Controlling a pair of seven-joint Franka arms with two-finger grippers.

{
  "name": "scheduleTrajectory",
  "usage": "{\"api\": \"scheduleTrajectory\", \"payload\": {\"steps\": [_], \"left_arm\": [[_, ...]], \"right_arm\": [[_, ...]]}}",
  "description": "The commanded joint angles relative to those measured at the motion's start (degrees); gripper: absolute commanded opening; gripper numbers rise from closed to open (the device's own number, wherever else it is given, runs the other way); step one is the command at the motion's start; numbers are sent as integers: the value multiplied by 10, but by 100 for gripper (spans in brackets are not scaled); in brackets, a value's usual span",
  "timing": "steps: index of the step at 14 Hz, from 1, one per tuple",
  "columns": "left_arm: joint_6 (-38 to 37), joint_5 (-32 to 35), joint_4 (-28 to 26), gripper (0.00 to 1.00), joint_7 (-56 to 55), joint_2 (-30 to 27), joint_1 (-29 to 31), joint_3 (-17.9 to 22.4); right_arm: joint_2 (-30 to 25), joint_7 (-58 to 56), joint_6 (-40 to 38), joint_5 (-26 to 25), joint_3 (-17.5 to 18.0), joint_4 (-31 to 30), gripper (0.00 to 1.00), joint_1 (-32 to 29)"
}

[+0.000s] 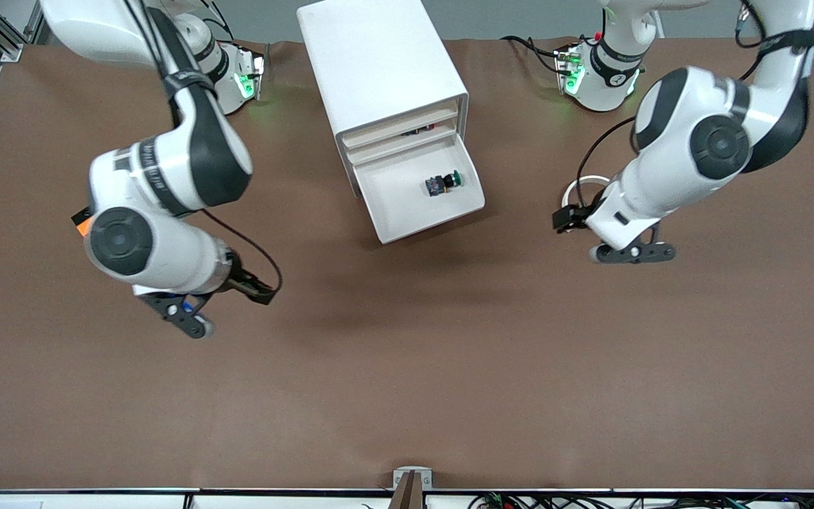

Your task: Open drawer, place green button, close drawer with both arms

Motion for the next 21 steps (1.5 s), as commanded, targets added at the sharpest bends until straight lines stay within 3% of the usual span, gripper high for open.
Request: {"api": "scheduleTrajectory", "payload": {"steps": [1, 3, 6, 10, 21], "left_arm": [[51, 1, 7, 100, -47, 49, -27, -4], [91, 2, 11, 100, -102, 85, -53, -4], [140, 5, 15, 100, -182, 136, -93, -2], [152, 101, 48, 100, -316, 202, -136, -4], [147, 120, 63, 100, -463, 243, -229, -5]], "right_arm": [[-22, -175, -46, -1, 10, 22, 100, -76], [-29, -263, -84, -4, 10, 38, 100, -122], [-57, -384, -112, -64, 10, 43, 100, -155], [-83, -480, -131, -98, 11, 43, 100, -196], [-116, -479, -145, -80, -14, 45, 100, -211]]}}
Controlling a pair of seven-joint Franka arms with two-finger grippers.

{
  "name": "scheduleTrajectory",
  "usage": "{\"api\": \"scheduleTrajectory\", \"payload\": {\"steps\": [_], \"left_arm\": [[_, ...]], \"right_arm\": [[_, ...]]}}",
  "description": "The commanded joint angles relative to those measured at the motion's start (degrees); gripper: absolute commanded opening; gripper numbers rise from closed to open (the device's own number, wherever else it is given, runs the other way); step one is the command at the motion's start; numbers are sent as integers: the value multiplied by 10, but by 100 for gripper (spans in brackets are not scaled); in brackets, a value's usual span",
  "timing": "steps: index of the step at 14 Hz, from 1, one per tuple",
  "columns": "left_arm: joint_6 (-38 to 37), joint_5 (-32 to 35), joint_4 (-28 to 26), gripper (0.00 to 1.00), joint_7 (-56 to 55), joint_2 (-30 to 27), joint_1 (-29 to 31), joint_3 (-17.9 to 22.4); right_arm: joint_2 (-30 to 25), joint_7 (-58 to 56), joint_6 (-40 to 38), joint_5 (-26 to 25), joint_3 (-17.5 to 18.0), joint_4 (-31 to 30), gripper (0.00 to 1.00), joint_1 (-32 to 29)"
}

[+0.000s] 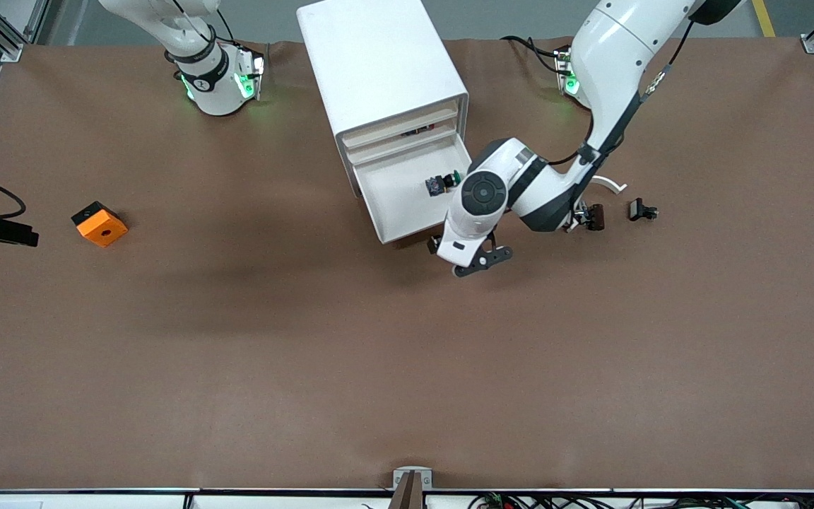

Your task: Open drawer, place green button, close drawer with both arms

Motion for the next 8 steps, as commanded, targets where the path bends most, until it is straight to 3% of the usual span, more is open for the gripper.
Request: {"api": "scheduleTrajectory", "payload": {"steps": [1, 3, 6, 8], "left_arm": [[-9, 12, 10, 100, -38, 12, -23, -2], [-11, 7, 11, 100, -57, 14, -38, -2], [-16, 5, 12, 100, -75, 20, -53, -3], [-22, 3, 13, 100, -91, 21, -62, -4]], "right_arm": [[-18, 2, 2, 9, 5, -2, 100, -3], [-20, 2, 4, 6, 6, -2, 100, 3], [-61, 1, 4, 74, 5, -37, 100, -38], [-86, 0, 1, 75, 6, -64, 100, -43]]}}
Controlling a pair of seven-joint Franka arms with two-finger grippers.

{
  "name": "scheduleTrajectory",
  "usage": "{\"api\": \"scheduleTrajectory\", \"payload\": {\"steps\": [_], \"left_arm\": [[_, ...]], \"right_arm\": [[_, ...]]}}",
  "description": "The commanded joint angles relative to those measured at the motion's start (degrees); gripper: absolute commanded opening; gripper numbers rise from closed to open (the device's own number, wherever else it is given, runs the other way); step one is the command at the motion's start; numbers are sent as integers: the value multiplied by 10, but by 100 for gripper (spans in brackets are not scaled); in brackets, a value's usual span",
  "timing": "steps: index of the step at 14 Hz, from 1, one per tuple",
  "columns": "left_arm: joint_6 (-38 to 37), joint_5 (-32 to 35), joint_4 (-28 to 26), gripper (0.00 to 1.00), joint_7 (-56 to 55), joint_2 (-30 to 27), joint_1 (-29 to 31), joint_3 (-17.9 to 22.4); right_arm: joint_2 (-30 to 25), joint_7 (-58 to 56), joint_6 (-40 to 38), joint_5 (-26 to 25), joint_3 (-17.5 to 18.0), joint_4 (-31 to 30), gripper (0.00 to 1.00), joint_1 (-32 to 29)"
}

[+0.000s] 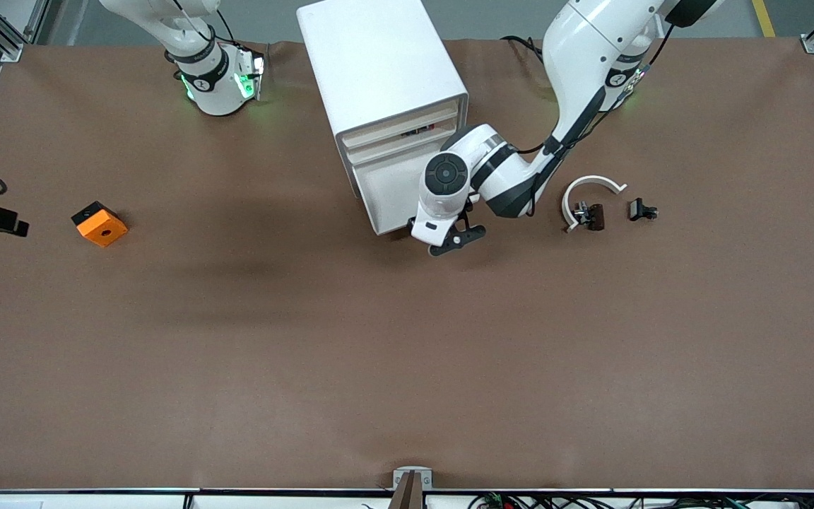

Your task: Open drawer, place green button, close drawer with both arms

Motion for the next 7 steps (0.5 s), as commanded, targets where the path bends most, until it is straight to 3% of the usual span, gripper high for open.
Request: {"api": "scheduleTrajectory", "payload": {"steps": [1, 5, 7], "left_arm": [[-21, 1, 15, 100, -32, 9, -15, -7], [-54, -38, 25, 100, -35, 6, -20, -16], [-87, -55, 42, 100, -38, 11, -20, -23]], "right_arm": [[-65, -1, 1, 12, 7, -66, 100, -14], [-146, -1, 21, -46, 6, -142, 100, 36], [-178, -1, 43, -46, 7, -176, 100, 40]]}}
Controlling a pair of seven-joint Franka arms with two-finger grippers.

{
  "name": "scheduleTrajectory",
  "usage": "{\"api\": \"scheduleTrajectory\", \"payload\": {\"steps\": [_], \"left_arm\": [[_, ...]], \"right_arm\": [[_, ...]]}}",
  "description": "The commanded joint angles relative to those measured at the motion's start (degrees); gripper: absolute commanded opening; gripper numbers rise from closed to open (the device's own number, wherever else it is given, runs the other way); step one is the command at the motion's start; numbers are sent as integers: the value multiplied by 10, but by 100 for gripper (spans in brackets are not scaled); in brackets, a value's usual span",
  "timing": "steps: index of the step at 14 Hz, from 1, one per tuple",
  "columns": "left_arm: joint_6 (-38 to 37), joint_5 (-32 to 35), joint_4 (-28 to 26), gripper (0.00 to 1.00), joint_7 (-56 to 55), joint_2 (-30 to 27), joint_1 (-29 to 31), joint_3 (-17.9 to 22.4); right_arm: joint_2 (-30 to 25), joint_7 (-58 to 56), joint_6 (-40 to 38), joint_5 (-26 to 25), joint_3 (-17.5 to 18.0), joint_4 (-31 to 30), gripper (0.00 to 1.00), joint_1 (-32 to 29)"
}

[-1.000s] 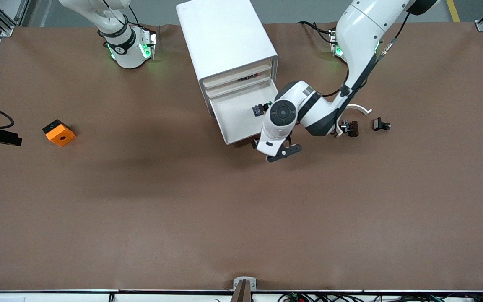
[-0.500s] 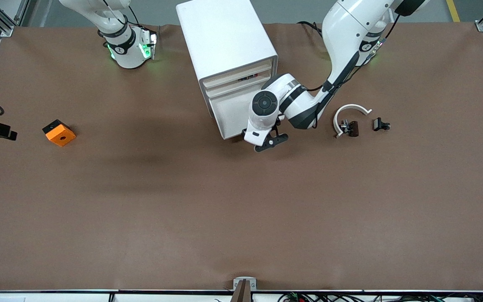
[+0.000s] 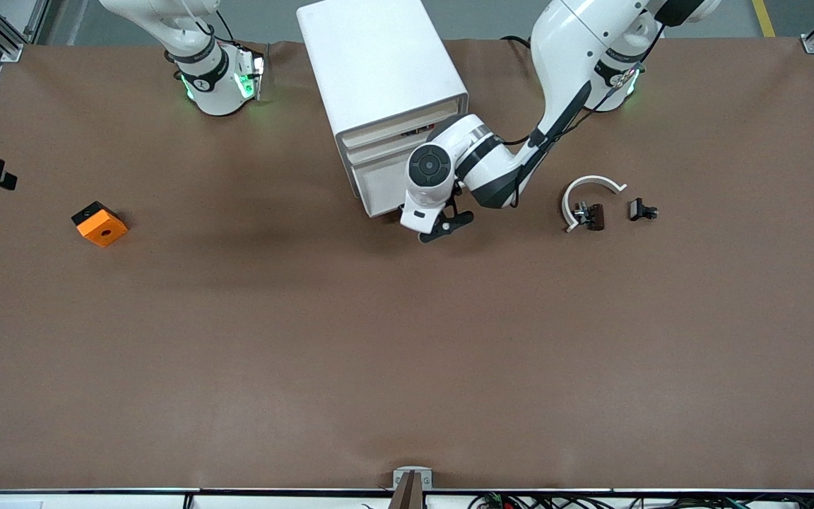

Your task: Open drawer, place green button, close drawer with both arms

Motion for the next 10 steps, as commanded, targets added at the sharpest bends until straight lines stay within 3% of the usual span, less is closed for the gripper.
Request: {"api": "scheduleTrajectory", "payload": {"steps": [1, 6, 10], "left_arm": [[-41, -34, 33, 100, -11, 10, 0, -9], [-43, -97, 50, 100, -12, 23, -16, -9], [-43, -120, 57, 100, -13, 32, -29, -9]], "right_arm": [[-63, 1, 43, -12, 1, -83, 100, 17], [-78, 1, 68, -7, -1, -96, 100, 29], [-77, 3, 62, -6, -23, -92, 100, 49]]}}
